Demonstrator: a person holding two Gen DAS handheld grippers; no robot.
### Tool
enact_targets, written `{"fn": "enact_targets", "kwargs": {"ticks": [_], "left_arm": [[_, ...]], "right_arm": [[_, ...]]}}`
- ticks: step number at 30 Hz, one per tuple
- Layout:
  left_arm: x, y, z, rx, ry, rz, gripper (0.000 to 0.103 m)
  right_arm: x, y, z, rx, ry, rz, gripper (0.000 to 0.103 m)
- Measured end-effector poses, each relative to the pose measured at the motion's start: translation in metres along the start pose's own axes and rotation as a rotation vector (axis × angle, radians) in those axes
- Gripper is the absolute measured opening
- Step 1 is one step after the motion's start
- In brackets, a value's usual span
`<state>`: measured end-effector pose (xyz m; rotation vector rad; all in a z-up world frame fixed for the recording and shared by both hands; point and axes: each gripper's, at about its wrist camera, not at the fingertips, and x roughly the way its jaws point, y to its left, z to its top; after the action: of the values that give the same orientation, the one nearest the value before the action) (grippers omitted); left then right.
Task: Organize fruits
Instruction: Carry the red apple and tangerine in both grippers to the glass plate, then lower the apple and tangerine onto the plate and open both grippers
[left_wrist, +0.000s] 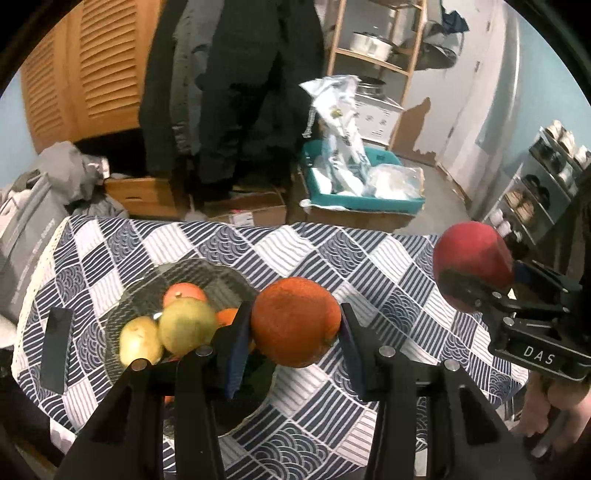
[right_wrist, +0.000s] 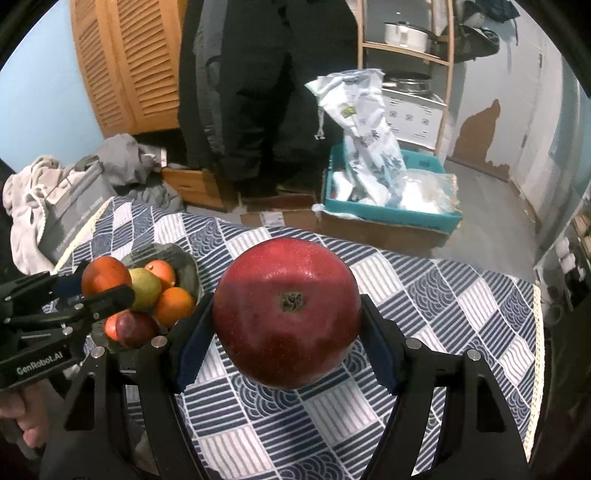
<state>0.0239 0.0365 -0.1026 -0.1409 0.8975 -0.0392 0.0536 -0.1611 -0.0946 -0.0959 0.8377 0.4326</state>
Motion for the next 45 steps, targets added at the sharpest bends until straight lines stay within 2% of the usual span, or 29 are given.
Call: {"fn": "enact_targets", "kwargs": {"ticks": [16, 28, 38, 41, 44, 45], "left_arm": [[0.005, 0.081, -0.016, -0.129, 0.031, 0.080, 0.046], [0.033, 0.120, -0.035, -0.174, 0.112, 0.147, 0.046], [0.055, 0.135, -0.044, -0.192, 0.177, 0.158, 0.047], [0.058, 0.138, -0.046, -0.202, 0.190, 0.164, 0.051], [0.054, 0.141, -0.044, -0.206, 0.166, 0.170, 0.068], [0.052, 0.142, -0.044, -0.211, 0.158, 0.169, 0.071]], "right_arm": [[0.034, 0.056, 0.011, -0.077, 0.045, 0.074, 0.074], [0.064, 0.093, 0.011, -0.132, 0.099, 0.105, 0.074], [0.086, 0.114, 0.003, -0.165, 0.153, 0.129, 0.074], [0.091, 0.119, 0.001, -0.173, 0.166, 0.134, 0.074], [0.093, 0.123, -0.001, -0.180, 0.174, 0.139, 0.074], [0.094, 0.124, -0.002, -0.183, 0.178, 0.142, 0.074]]}}
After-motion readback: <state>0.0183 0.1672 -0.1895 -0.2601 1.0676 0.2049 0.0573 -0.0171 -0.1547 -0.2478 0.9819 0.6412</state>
